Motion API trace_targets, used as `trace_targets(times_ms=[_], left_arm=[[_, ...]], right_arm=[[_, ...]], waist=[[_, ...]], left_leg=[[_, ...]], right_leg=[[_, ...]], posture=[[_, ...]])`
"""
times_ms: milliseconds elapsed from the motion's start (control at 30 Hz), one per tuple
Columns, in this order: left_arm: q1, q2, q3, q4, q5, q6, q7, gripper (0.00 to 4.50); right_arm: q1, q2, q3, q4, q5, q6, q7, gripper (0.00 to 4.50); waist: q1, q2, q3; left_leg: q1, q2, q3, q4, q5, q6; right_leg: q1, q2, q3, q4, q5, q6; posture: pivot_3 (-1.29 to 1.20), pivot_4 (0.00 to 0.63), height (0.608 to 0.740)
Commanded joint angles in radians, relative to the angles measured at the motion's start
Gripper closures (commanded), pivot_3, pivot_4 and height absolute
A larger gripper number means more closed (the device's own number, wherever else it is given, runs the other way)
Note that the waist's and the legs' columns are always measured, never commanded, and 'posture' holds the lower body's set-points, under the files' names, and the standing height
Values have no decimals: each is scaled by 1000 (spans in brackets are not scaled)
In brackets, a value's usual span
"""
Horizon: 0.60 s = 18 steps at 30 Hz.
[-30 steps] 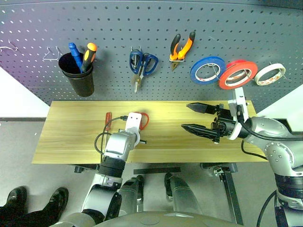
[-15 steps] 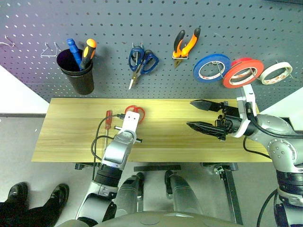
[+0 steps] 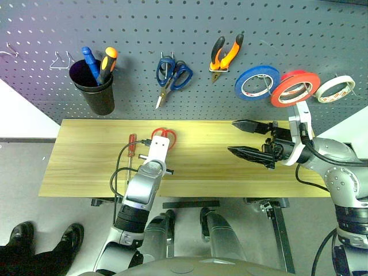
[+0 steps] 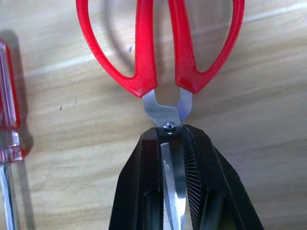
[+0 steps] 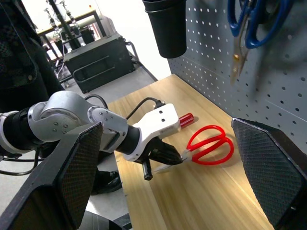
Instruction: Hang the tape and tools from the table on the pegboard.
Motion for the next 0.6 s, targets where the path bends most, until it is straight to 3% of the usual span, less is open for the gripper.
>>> trace_targets(times_ms=[33,333,467,600], left_arm=[[-5,-5,4,-53,-15,-17,-26,4247],[-55,102,-45,51,-11,-221,-167,4247],[-24,126,-88,-8,-28,-220,-237,4247],[-21,115,-53,-12,-44,-177,-238,4247]], right_arm=[[-12,-1,-10,-10,7,-15,10,0],[-31,-4,-4,8,6,-8,21,0],[-37,-3,0,14,3,-8,22,0],[-40,-1,2,19,0,-9,21,0]], waist=[[0,0,0],[0,1,-1],[-1,1,-1],[2,1,-1]], left_leg=[[0,0,0,0,0,0],[0,0,0,3,0,-1],[0,0,0,3,0,0],[0,0,0,3,0,0]], right_leg=[[0,0,0,0,0,0],[0,0,0,2,2,0],[1,0,0,1,2,1],[1,0,0,1,2,1]], posture=[[-126,280,740],[-117,275,740],[-111,278,740],[-110,280,740]])
